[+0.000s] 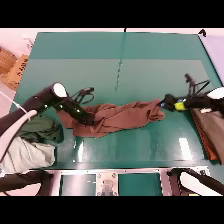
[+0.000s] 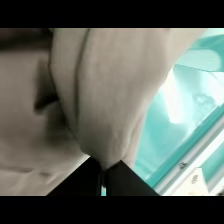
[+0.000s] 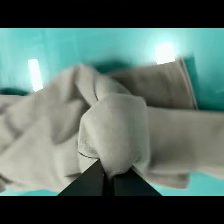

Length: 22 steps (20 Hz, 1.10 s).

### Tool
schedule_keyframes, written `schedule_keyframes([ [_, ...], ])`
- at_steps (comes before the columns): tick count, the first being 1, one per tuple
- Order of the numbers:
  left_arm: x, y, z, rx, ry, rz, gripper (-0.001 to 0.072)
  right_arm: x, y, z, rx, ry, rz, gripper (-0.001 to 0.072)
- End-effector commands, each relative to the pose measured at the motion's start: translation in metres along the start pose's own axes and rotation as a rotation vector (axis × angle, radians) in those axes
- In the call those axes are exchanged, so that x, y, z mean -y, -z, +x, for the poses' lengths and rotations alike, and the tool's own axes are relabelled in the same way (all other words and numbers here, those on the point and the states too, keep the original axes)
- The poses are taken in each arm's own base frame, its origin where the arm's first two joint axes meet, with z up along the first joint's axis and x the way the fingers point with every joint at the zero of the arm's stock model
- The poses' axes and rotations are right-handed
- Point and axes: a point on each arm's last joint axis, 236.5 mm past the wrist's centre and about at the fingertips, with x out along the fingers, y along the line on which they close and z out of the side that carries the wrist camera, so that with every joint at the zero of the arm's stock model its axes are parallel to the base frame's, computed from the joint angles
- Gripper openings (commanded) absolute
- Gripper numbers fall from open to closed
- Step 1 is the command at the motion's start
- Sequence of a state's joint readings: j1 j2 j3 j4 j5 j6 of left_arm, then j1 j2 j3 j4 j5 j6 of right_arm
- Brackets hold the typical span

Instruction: Fold the shirts.

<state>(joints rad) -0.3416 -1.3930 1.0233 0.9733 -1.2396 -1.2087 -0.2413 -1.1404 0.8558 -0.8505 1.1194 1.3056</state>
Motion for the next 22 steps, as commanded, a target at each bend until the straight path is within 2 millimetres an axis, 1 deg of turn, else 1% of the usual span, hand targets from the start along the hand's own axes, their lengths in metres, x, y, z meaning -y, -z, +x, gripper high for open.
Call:
schedule_keyframes([
  [1, -0.009, -0.031, -0.096, 0.119, -0.260, 0.113, 0.0019, -0.051, -0.034, -0.083, 0.088, -0.040, -0.151, 0.0015],
  [2, 0.007, -0.051, -0.156, 0.260, -0.349, 0.170, 0.0019, -0.076, -0.045, -0.121, 0.176, -0.037, -0.227, 0.0016],
  [3, 0.028, -0.063, -0.215, 0.404, -0.423, 0.221, 0.0019, -0.103, -0.055, -0.162, 0.286, -0.029, -0.303, 0.0016],
  [4, 0.061, -0.068, -0.277, 0.568, -0.467, 0.286, 0.0019, -0.135, -0.059, -0.208, 0.413, -0.021, -0.375, 0.0016],
  [5, 0.096, -0.066, -0.330, 0.714, -0.486, 0.344, 0.0020, -0.166, -0.055, -0.254, 0.539, -0.010, -0.449, 0.0016],
  [6, 0.130, -0.054, -0.380, 0.855, -0.502, 0.400, 0.0020, -0.193, -0.047, -0.295, 0.653, 0.002, -0.515, 0.0016],
  [7, 0.159, -0.038, -0.421, 0.969, -0.513, 0.446, 0.0020, -0.216, -0.036, -0.332, 0.764, 0.019, -0.566, 0.0016],
  [8, 0.186, -0.017, -0.458, 1.080, -0.525, 0.489, 0.0019, -0.234, -0.022, -0.369, 0.877, 0.054, -0.603, 0.0016],
  [9, 0.206, 0.001, -0.485, 1.169, -0.534, 0.523, 0.0020, -0.247, -0.008, -0.403, 0.991, 0.105, -0.629, 0.0016],
  [10, 0.224, 0.022, -0.511, 1.265, -0.551, 0.557, 0.0020, -0.255, 0.002, -0.430, 1.086, 0.147, -0.632, 0.0016],
  [11, 0.233, 0.038, -0.531, 1.344, -0.572, 0.570, 0.0020, -0.261, 0.013, -0.454, 1.173, 0.187, -0.633, 0.0016],
  [12, 0.239, 0.051, -0.545, 1.404, -0.594, 0.575, 0.0020, -0.263, 0.021, -0.470, 1.227, 0.221, -0.629, 0.0016],
  [13, 0.240, 0.060, -0.553, 1.433, -0.613, 0.575, 0.0020, -0.264, 0.025, -0.478, 1.251, 0.243, -0.633, 0.0016],
  [14, 0.241, 0.065, -0.558, 1.450, -0.628, 0.573, 0.0021, -0.265, 0.026, -0.481, 1.259, 0.247, -0.636, 0.0016],
  [16, 0.234, 0.062, -0.555, 1.431, -0.645, 0.558, 0.0021, -0.263, 0.019, -0.480, 1.255, 0.245, -0.628, 0.0017],
  [17, 0.229, 0.056, -0.551, 1.412, -0.648, 0.550, 0.0021, -0.260, 0.010, -0.478, 1.247, 0.244, -0.619, 0.0017],
  [18, 0.219, 0.045, -0.544, 1.386, -0.659, 0.535, 0.0021, -0.255, -0.001, -0.473, 1.229, 0.242, -0.608, 0.0017],
  [19, 0.204, 0.031, -0.533, 1.351, -0.678, 0.512, 0.0021, -0.249, -0.017, -0.465, 1.197, 0.237, -0.599, 0.0017],
  [20, 0.190, 0.015, -0.518, 1.310, -0.683, 0.495, 0.0021, -0.244, -0.035, -0.452, 1.153, 0.209, -0.585, 0.0017],
  [22, 0.157, -0.022, -0.477, 1.200, -0.673, 0.460, 0.0021, -0.225, -0.074, -0.415, 1.037, 0.165, -0.564, 0.0017],
])
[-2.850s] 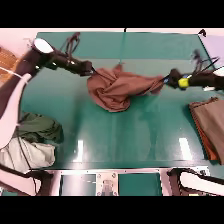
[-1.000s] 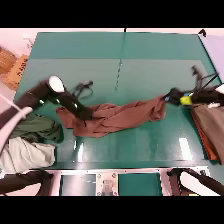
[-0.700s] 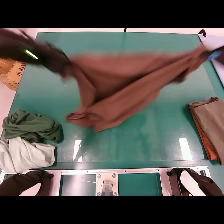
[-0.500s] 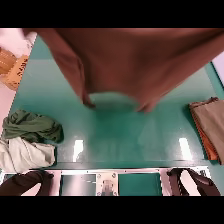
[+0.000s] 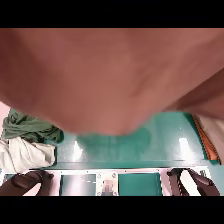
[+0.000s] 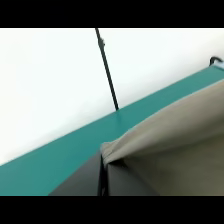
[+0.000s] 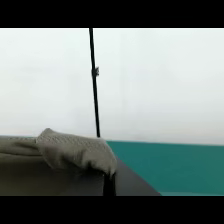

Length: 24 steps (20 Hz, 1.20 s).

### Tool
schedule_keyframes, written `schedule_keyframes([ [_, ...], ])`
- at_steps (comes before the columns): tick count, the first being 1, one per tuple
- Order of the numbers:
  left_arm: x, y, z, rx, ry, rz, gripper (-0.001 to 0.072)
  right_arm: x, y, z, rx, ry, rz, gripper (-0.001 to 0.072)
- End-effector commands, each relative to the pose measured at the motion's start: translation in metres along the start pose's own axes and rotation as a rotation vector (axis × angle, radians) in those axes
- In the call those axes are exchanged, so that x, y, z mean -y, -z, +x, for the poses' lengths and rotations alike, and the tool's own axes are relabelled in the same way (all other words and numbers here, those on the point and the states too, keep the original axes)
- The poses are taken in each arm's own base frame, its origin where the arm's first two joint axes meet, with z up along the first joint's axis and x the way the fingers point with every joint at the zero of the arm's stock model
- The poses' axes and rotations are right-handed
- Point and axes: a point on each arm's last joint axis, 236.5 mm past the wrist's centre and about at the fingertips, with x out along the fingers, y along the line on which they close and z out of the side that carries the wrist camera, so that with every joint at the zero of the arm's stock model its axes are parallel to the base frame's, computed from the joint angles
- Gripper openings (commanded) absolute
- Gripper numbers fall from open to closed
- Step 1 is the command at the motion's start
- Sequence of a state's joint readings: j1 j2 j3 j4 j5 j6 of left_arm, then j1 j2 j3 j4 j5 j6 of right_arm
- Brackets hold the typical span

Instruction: Fold the shirts.

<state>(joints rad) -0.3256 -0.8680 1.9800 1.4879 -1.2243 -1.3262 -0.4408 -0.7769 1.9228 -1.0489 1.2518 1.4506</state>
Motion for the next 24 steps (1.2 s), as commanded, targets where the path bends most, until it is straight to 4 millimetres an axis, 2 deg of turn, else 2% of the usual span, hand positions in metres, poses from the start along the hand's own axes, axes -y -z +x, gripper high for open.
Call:
schedule_keyframes([
  [1, 0.001, 0.063, 0.069, -0.162, 0.006, -0.007, 0.0021, 0.023, 0.040, 0.071, -0.143, -0.069, 0.070, 0.0017],
  [4, 0.012, 0.146, 0.165, -0.384, 0.055, -0.029, 0.0021, 0.059, 0.127, 0.149, -0.359, -0.087, 0.170, 0.0017],
  [5, 0.016, 0.176, 0.197, -0.447, 0.068, -0.035, 0.0021, 0.069, 0.164, 0.175, -0.431, -0.092, 0.201, 0.0018],
  [7, 0.026, 0.248, 0.262, -0.571, 0.093, -0.046, 0.0021, 0.085, 0.240, 0.218, -0.557, -0.085, 0.282, 0.0017],
  [8, 0.031, 0.282, 0.287, -0.619, 0.102, -0.050, 0.0021, 0.091, 0.277, 0.236, -0.611, -0.083, 0.302, 0.0018],
  [9, 0.037, 0.318, 0.310, -0.667, 0.111, -0.055, 0.0021, 0.096, 0.316, 0.254, -0.669, -0.082, 0.318, 0.0018],
  [11, 0.050, 0.375, 0.340, -0.737, 0.118, -0.107, 0.0021, 0.103, 0.384, 0.281, -0.778, -0.076, 0.367, 0.0018],
  [12, 0.058, 0.397, 0.353, -0.757, 0.124, -0.150, 0.0021, 0.108, 0.413, 0.292, -0.815, -0.066, 0.389, 0.0018],
  [14, 0.072, 0.426, 0.370, -0.769, 0.139, -0.226, 0.0022, 0.115, 0.464, 0.308, -0.874, -0.041, 0.423, 0.0018],
  [16, 0.078, 0.439, 0.375, -0.782, 0.141, -0.302, 0.0025, 0.121, 0.495, 0.313, -0.910, -0.024, 0.444, 0.0019],
  [17, 0.076, 0.439, 0.374, -0.782, 0.148, -0.347, 0.0153, 0.122, 0.503, 0.313, -0.926, -0.022, 0.449, 0.0051],
  [18, 0.070, 0.434, 0.371, -0.785, 0.154, -0.407, 0.0450, 0.126, 0.503, 0.312, -0.927, -0.015, 0.450, 0.0203],
  [19, 0.060, 0.430, 0.364, -0.810, 0.168, -0.463, 0.0486, 0.133, 0.499, 0.309, -0.922, -0.007, 0.446, 0.0310],
  [21, 0.031, 0.421, 0.337, -0.894, 0.188, -0.525, 0.0486, 0.151, 0.482, 0.295, -0.928, 0.012, 0.445, 0.0322],
  [22, 0.017, 0.418, 0.321, -0.942, 0.194, -0.538, 0.0485, 0.158, 0.473, 0.284, -0.937, 0.016, 0.460, 0.0246],
  [23, 0.003, 0.417, 0.302, -1.001, 0.200, -0.551, 0.0484, 0.163, 0.466, 0.273, -0.949, 0.016, 0.472, 0.0108],
  [24, -0.007, 0.418, 0.284, -1.057, 0.206, -0.567, 0.0388, 0.167, 0.460, 0.261, -0.962, 0.018, 0.485, 0.0071],
])
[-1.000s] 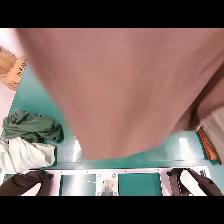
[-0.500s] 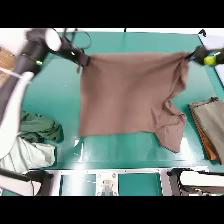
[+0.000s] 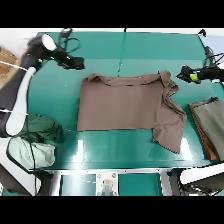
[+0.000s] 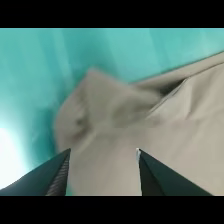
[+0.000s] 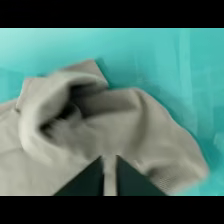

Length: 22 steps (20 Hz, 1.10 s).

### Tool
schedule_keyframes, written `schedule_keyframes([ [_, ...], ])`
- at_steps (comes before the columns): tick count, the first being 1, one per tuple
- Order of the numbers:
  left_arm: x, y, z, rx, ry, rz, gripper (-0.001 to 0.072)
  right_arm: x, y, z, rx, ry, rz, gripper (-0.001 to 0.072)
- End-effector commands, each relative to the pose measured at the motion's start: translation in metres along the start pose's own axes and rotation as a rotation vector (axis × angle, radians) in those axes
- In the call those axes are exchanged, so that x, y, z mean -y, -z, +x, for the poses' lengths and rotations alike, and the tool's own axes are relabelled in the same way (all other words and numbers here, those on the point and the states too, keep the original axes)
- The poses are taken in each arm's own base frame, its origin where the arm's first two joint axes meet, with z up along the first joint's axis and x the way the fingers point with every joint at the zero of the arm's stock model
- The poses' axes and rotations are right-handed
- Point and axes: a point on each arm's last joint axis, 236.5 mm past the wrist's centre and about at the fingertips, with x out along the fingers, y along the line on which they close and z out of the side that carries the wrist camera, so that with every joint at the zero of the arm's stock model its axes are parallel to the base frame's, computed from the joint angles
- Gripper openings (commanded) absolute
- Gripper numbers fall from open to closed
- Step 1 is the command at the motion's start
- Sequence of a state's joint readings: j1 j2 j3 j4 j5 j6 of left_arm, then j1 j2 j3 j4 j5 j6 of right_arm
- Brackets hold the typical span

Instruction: Fold the shirts.

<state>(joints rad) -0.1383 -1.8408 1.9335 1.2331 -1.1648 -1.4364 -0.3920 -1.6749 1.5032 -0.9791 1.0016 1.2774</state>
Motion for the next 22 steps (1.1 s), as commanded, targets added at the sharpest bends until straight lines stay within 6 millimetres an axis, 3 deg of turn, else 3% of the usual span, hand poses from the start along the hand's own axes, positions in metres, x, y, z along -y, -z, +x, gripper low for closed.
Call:
schedule_keyframes([
  [1, -0.025, 0.044, -0.044, -0.221, 0.061, -0.075, 0.0156, 0.016, 0.016, -0.036, -0.052, 0.003, 0.048, 0.0019],
  [2, -0.026, 0.061, -0.052, -0.292, 0.091, -0.077, 0.0023, 0.018, 0.022, -0.046, -0.050, 0.008, 0.062, 0.0017],
  [6, -0.011, 0.110, -0.058, -0.401, 0.130, -0.111, 0.0021, 0.029, 0.075, -0.071, -0.078, 0.058, 0.106, 0.0017],
  [8, 0.002, 0.156, -0.059, -0.437, 0.162, -0.136, 0.0021, 0.047, 0.101, -0.084, -0.080, 0.114, 0.143, 0.0017],
  [12, 0.007, 0.255, -0.052, -0.447, 0.159, -0.295, 0.0025, 0.071, 0.131, -0.105, -0.031, 0.157, 0.254, 0.0017],
  [13, 0.006, 0.273, -0.047, -0.448, 0.151, -0.329, 0.0204, 0.072, 0.135, -0.106, -0.032, 0.159, 0.263, 0.0017],
  [14, 0.005, 0.287, -0.041, -0.448, 0.139, -0.368, 0.0566, 0.073, 0.138, -0.106, -0.038, 0.159, 0.269, 0.0017],
  [15, 0.008, 0.296, -0.033, -0.444, 0.153, -0.414, 0.0607, 0.072, 0.138, -0.105, -0.038, 0.152, 0.273, 0.0018],
  [18, 0.029, 0.300, -0.011, -0.403, 0.266, -0.476, 0.0607, 0.069, 0.137, -0.105, -0.035, 0.143, 0.278, 0.0018],
  [22, 0.049, 0.315, 0.007, -0.486, 0.395, -0.560, 0.0607, 0.070, 0.137, -0.105, -0.034, 0.143, 0.278, 0.0018],
])
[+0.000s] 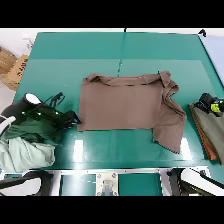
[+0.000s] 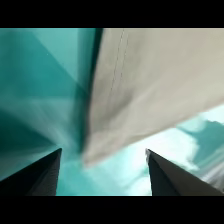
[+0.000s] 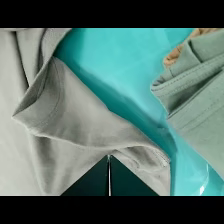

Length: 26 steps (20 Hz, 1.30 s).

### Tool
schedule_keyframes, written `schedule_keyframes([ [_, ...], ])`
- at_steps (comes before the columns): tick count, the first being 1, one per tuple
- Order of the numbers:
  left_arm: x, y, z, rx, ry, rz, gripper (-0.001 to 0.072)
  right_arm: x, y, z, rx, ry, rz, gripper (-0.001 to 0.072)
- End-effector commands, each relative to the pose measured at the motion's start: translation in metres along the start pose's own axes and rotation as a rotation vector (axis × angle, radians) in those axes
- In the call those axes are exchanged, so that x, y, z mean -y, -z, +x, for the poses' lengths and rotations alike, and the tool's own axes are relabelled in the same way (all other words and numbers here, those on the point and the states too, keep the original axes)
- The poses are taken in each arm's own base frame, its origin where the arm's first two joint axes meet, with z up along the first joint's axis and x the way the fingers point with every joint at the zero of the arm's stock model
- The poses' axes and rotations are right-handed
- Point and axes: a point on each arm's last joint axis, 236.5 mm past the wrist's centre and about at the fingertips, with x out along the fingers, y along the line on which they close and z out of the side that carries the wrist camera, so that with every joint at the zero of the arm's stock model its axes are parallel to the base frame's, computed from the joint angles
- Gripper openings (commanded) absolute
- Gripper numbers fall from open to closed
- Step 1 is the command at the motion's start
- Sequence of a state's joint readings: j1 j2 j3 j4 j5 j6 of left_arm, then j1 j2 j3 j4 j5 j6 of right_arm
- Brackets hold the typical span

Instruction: Fold the shirts.

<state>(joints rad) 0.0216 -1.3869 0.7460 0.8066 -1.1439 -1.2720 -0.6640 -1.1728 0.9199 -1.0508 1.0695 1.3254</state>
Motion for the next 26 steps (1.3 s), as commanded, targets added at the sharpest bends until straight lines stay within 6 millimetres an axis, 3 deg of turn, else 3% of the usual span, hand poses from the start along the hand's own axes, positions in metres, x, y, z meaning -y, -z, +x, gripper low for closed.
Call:
schedule_keyframes([
  [1, 0.013, 0.010, 0.024, -0.061, 0.146, -0.041, 0.0607, 0.000, 0.001, 0.000, 0.002, -0.001, 0.006, 0.0018],
  [3, 0.020, -0.002, 0.028, -0.023, 0.193, -0.034, 0.0603, 0.000, 0.000, 0.000, 0.003, -0.001, 0.006, 0.0018],
  [4, 0.018, -0.011, 0.029, 0.019, 0.187, -0.028, 0.0446, 0.001, 0.001, 0.000, 0.003, -0.001, 0.006, 0.0018],
  [5, 0.017, -0.018, 0.028, 0.048, 0.181, -0.014, 0.0158, 0.000, 0.001, 0.000, 0.002, -0.001, 0.006, 0.0034],
  [6, 0.018, -0.022, 0.026, 0.058, 0.181, 0.012, 0.0023, 0.000, 0.002, 0.000, -0.002, -0.001, 0.006, 0.0113],
  [8, 0.014, -0.030, 0.010, 0.055, 0.161, 0.063, 0.0022, 0.004, 0.007, -0.001, -0.025, 0.011, 0.001, 0.0222],
  [10, -0.005, -0.049, -0.017, 0.084, 0.096, 0.086, 0.0022, 0.015, 0.017, -0.003, -0.067, 0.039, -0.003, 0.0406],
  [13, -0.027, -0.069, -0.048, 0.141, 0.059, 0.062, 0.0022, 0.028, 0.043, 0.003, -0.147, 0.065, 0.007, 0.0432],
  [14, -0.030, -0.071, -0.052, 0.151, 0.056, 0.058, 0.0022, 0.030, 0.054, 0.009, -0.174, 0.063, 0.021, 0.0435],
  [15, -0.033, -0.071, -0.052, 0.151, 0.047, 0.067, 0.0022, 0.033, 0.067, 0.016, -0.205, 0.058, 0.040, 0.0500],
  [16, -0.034, -0.071, -0.052, 0.148, 0.045, 0.074, 0.0022, 0.033, 0.081, 0.024, -0.237, 0.044, 0.062, 0.0520],
  [20, -0.036, -0.075, -0.053, 0.166, 0.035, 0.073, 0.0023, 0.034, 0.127, 0.047, -0.309, 0.001, 0.108, 0.0520],
  [26, -0.036, -0.074, -0.053, 0.163, 0.036, 0.073, 0.0023, 0.018, 0.128, 0.076, -0.250, -0.114, 0.193, 0.0466],
])
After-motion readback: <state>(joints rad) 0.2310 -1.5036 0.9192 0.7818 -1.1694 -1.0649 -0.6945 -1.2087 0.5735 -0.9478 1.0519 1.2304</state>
